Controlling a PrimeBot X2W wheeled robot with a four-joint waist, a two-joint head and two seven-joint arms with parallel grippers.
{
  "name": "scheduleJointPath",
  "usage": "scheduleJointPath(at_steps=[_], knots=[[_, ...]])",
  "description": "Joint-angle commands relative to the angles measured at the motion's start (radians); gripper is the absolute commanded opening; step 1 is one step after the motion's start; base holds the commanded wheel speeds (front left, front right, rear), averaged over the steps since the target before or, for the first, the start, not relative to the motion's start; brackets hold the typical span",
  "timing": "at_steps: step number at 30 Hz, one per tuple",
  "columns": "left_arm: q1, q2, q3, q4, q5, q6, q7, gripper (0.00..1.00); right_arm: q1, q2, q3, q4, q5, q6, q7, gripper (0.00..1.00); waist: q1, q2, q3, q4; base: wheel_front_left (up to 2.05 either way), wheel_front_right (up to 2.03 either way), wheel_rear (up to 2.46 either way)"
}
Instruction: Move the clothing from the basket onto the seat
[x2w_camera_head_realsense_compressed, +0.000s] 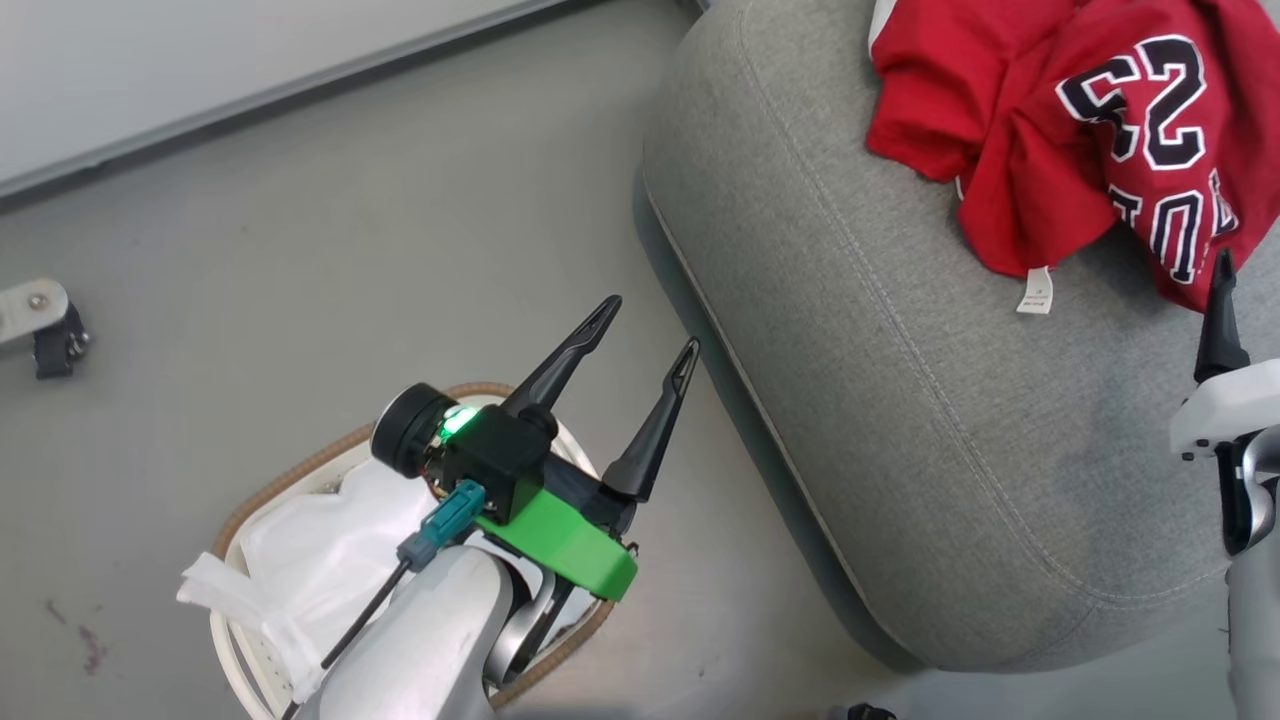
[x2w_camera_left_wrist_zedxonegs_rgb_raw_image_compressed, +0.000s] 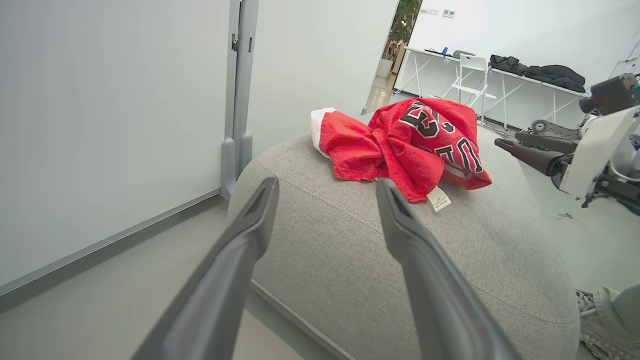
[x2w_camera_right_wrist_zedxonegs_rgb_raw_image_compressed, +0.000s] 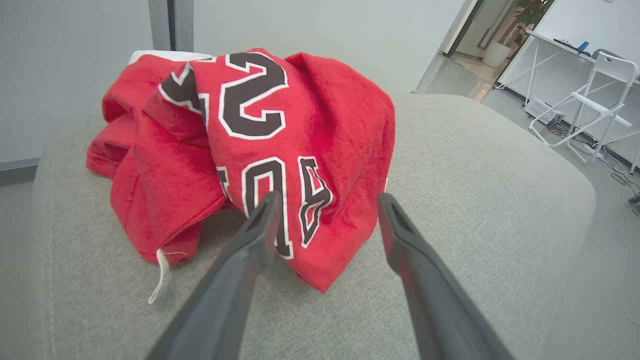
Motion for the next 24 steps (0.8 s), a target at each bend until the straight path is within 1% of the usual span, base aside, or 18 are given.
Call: scheduleJointPath(at_steps=[1,9,17,20,24], knots=[[0.021,-0.005,0.015,0.005,0.01,-0.003,0.001,1.0,0.025,0.01,0.011,-0.03,0.017,-0.001,0.0,1.0,0.0,0.0,-0.041,-0.002,0.0,0.0,0.0],[0.069,-0.019,0.101,0.007,0.048,-0.003,0.001,1.0,0.079,0.057,0.117,-0.179,0.074,-0.001,0.0,1.0,0.0,0.0,-0.085,0.028,0.0,0.0,0.0],[0.121,-0.034,0.219,-0.004,0.088,-0.003,0.001,1.0,0.068,0.09,0.252,-0.24,0.127,-0.001,0.0,1.0,0.0,0.0,-0.114,0.091,0.0,0.0,0.0],[0.138,-0.042,0.285,-0.005,0.1,-0.003,0.001,1.0,0.071,0.101,0.305,-0.246,0.14,-0.001,0.0,1.0,0.0,0.0,-0.123,0.129,0.0,0.0,0.0],[0.163,-0.052,0.373,0.007,0.129,-0.002,0.001,1.0,0.083,0.108,0.341,-0.25,0.16,-0.001,0.0,1.0,0.0,0.0,-0.138,0.182,0.0,0.0,0.0]])
